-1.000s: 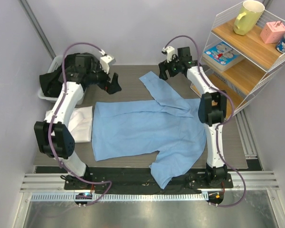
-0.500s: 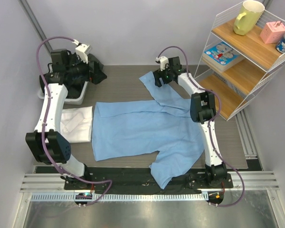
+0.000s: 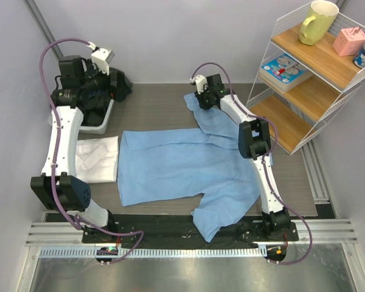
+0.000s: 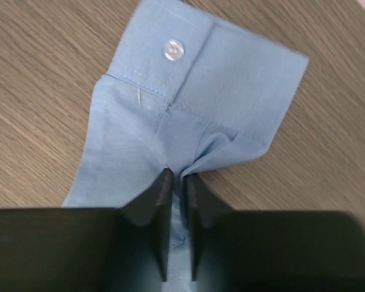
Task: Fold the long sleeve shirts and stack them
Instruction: Fold the shirt
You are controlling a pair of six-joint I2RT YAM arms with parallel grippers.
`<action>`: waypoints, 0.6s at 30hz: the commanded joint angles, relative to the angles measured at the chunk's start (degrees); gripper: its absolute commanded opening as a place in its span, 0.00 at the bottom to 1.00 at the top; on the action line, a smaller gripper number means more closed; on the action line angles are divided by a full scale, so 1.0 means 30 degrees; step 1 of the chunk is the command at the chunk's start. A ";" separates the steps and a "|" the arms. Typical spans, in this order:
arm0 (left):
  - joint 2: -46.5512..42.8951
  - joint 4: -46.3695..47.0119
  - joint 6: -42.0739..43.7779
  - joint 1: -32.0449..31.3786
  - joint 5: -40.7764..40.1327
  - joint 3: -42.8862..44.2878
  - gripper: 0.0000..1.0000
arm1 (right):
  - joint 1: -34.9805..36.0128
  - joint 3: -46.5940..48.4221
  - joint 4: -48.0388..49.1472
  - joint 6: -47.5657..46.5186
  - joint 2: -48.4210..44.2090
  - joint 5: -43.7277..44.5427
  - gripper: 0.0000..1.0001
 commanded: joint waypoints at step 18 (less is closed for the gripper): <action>-0.1968 0.4263 -0.4109 -0.3374 0.5778 -0.5089 1.00 | 0.1389 -1.5484 0.0210 -0.5983 -1.9013 -0.6902 0.01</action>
